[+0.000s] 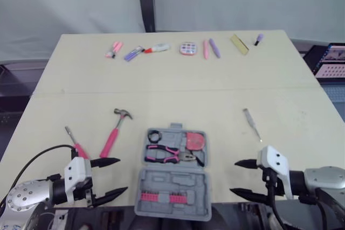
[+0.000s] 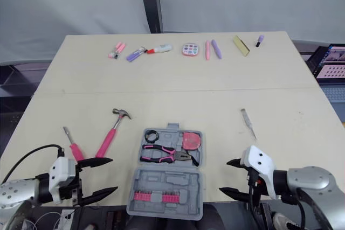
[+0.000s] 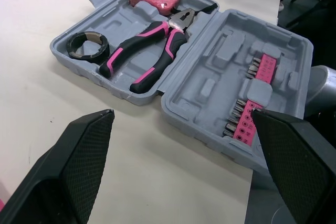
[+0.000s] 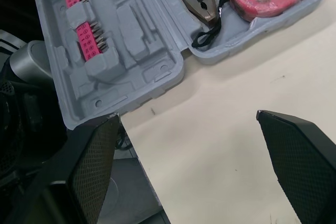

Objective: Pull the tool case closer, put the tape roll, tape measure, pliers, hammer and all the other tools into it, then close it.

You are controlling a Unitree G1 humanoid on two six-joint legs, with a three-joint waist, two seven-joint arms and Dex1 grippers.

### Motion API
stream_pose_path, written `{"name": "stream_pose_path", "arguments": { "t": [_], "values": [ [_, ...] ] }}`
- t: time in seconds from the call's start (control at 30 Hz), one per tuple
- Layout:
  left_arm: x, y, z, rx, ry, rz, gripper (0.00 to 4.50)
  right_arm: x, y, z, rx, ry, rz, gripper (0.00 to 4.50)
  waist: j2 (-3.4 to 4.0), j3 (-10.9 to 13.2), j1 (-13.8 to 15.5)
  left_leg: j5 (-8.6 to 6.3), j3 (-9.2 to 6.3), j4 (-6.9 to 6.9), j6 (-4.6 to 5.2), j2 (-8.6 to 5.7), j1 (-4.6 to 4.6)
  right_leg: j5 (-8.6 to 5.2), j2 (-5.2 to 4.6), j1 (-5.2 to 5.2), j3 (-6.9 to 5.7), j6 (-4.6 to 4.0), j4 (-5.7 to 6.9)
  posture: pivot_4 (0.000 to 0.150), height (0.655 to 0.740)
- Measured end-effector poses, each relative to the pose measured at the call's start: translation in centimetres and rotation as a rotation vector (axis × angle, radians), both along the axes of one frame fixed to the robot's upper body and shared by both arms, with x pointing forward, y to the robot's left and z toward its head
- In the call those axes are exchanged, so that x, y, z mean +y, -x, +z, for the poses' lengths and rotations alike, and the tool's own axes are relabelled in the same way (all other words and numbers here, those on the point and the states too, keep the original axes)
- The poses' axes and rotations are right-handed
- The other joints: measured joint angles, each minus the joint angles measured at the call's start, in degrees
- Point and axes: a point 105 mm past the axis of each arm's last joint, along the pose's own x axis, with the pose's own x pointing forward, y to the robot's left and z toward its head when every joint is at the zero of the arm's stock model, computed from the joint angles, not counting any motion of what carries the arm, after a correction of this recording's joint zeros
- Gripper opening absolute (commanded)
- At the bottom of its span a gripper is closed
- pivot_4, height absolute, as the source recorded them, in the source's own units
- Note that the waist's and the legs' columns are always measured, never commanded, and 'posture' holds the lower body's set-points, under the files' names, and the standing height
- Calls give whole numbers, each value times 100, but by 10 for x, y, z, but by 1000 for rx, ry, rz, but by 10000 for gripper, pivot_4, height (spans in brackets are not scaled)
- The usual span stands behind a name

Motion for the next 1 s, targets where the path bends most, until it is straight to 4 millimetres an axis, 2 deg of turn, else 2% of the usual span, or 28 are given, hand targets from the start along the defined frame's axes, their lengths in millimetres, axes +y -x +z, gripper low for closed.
{"name": "stream_pose_path", "arguments": {
  "t": [0.07, 0.13, 0.27, 0.3, 0.37, 0.67, 0.83, 1.0],
  "values": [
    [0, -8, 0, -14, -40, 11, 39584, 1, -4, -2, -10, 17, -3, 38679, -1, -1, 15, 0, -1, 2, 0, -1, 1, 0, 0, 0, 0, 0, 3, 1500, 7400],
    [-2, -14, 1, -15, -53, 6, 32022, 2, -6, -3, -14, 21, -6, 30980, -1, -1, 24, 0, -1, 1, 1, -4, 1, 0, -2, -3, 1, 0, 15, 1500, 7400],
    [-6, -17, -2, 10, -46, 1, 13190, 7, -6, -7, -11, 16, -5, 12606, -1, 0, 24, 0, -1, 0, 1, -3, 1, 0, -1, -5, 0, 0, 33, 1500, 7400],
    [-7, -19, -4, 19, -47, -1, 6659, 8, -8, -9, -16, 18, -9, 6034, -1, 0, 25, 0, -2, 2, 1, -2, 2, 0, 0, -5, 0, 0, 32, 1500, 7400],
    [-8, -21, -7, 36, -51, -8, 721, 11, -9, -12, -17, 21, -9, 257, -1, 0, 22, 0, -1, 3, 0, -2, 3, 0, -1, -6, 1, 0, 31, 1500, 7400],
    [-17, -36, -24, 89, -114, -80, 721, 16, -25, -26, -29, 67, -50, 257, -1, -1, 17, 0, -4, 6, 0, -7, 3, 0, -1, -13, 1, 0, 48, 1500, 7400],
    [-23, -43, -35, 108, -165, -109, 721, 17, -26, -36, -6, 93, -72, 257, -1, -1, 1, 0, -4, 6, 0, -7, 3, 0, -1, -15, 1, 0, 63, 1500, 7400],
    [-37, -51, -43, 81, -180, -130, 721, 22, -28, -36, -14, 80, -73, 257, -1, -1, -23, 0, -5, 10, 0, -9, 4, 0, -2, -20, 1, 0, 87, 1500, 7400]
  ]
}}
